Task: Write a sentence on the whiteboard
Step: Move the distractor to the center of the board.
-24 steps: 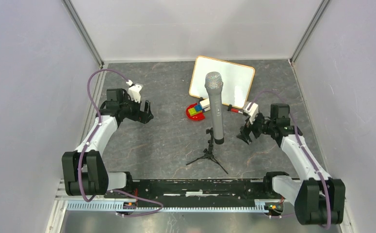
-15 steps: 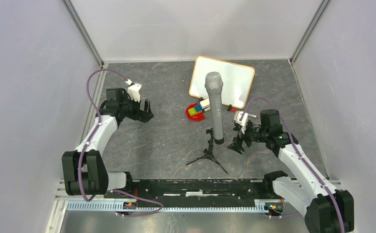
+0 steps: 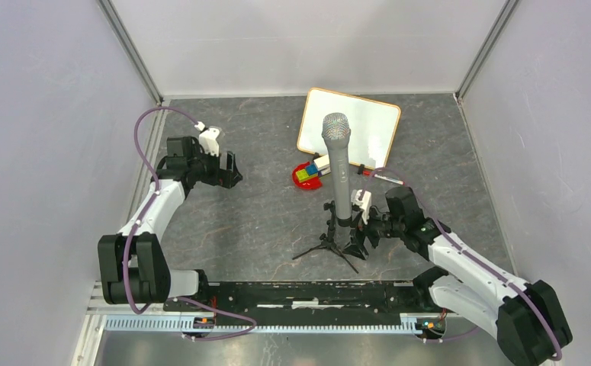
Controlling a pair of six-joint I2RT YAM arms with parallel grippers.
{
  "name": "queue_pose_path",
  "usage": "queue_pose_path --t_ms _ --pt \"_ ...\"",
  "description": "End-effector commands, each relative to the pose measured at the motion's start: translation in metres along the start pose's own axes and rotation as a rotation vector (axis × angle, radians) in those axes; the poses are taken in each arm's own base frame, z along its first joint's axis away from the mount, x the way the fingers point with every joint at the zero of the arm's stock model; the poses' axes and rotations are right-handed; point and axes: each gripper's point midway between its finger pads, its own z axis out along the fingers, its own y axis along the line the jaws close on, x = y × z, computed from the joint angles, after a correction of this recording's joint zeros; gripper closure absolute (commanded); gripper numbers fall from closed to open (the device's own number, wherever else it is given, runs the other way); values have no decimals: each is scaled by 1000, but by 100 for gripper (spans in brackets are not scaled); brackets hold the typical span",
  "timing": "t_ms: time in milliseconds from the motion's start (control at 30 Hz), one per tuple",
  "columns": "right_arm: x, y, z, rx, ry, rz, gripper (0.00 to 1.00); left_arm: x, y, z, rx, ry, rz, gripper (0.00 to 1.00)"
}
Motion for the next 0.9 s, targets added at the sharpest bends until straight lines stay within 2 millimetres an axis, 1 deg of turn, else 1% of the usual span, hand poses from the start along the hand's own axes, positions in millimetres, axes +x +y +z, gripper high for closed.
queue_pose_path --t_ms 0,267,467,633,700,867 --pt "-10 -4 12 16 -31 -9 2 -25 0 2 4 -68 -17 0" --pt "2 7 27 -28 26 -17 1 -26 1 0 -13 -72 -34 0" --pt "3 11 38 -41 33 -21 1 -29 3 -1 -34 -79 -66 0" --pt "-7 3 48 -15 1 -23 1 -28 5 -3 -47 -74 -79 0" --pt "-13 1 51 -4 -16 -17 5 -28 7 -4 -60 -74 -82 0" --pt "-21 -6 60 30 -36 -25 7 -27 11 -7 -98 -66 -98 0"
